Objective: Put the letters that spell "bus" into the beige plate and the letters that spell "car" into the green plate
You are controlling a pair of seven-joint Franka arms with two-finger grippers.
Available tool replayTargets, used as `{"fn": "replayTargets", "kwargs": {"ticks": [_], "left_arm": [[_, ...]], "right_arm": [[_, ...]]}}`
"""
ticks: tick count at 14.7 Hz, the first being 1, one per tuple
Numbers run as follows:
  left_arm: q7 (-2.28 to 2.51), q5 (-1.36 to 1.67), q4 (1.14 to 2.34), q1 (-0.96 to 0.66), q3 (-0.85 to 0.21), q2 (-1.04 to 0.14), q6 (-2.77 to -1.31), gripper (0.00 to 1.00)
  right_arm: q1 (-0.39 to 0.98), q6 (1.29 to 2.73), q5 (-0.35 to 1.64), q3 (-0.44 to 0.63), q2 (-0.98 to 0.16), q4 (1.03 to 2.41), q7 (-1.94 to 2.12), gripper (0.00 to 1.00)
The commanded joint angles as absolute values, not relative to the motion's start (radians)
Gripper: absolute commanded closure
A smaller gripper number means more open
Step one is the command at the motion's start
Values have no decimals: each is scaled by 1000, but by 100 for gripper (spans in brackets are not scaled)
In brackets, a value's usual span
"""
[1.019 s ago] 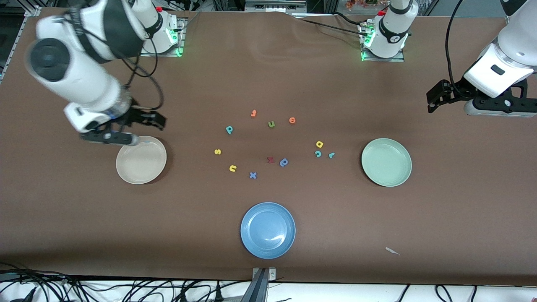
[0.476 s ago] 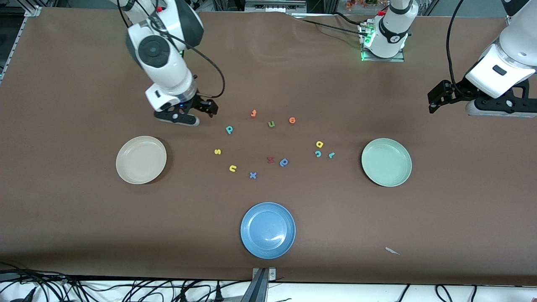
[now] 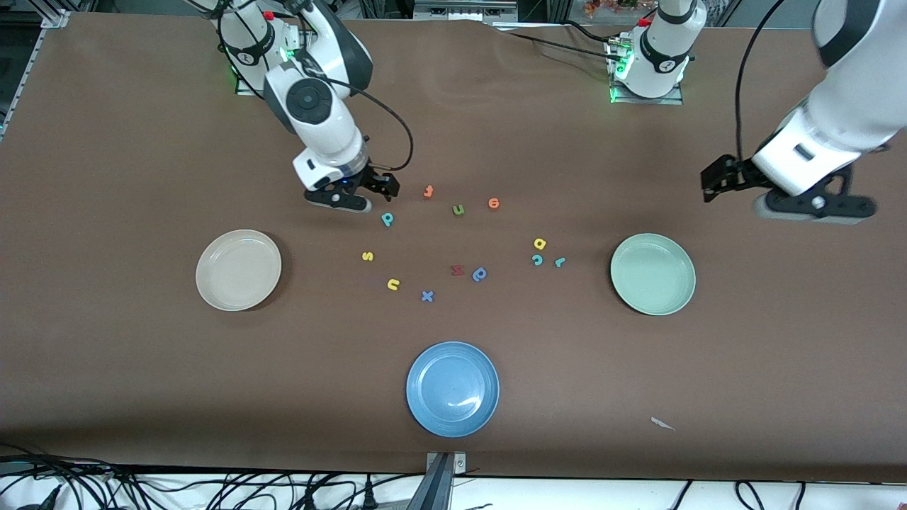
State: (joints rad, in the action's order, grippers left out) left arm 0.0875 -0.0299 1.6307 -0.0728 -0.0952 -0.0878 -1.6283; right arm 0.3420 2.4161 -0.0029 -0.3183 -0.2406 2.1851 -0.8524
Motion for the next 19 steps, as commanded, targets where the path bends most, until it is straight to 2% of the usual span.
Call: {"fn": "replayTargets", "kwargs": {"ticks": [1, 6, 10, 12, 14, 15, 17, 19], "left_arm": [[74, -8, 1603, -116, -103, -187, -1586, 0], [72, 6, 1588, -166, -104, -343, -1676, 0], [95, 8, 1597, -225, -107, -458, -1896, 0], [113, 6, 1601, -229, -106, -509, -1957, 1], [117, 8, 1603, -232, -107, -555, -1986, 10], [117, 8, 1603, -238, -107, -575, -2006, 12], [139, 8, 1608, -262, -107, -592, -2025, 23], [152, -4, 1612, -278, -106, -607, -2043, 25]], "right_arm": [[356, 2465, -67, -318, -326, 2177, -879, 0], [353, 2522, -104, -314, -428, 2146, -876, 1], [351, 2523, -172, -313, -488, 2114, -876, 4], [351, 2525, -189, -313, -502, 2103, -876, 6], [351, 2525, -205, -313, -520, 2083, -876, 9], [351, 2523, -206, -313, -520, 2079, -876, 13], [351, 2525, -216, -313, -525, 2077, -876, 20], [351, 2526, -221, -313, -528, 2074, -876, 23]]}}
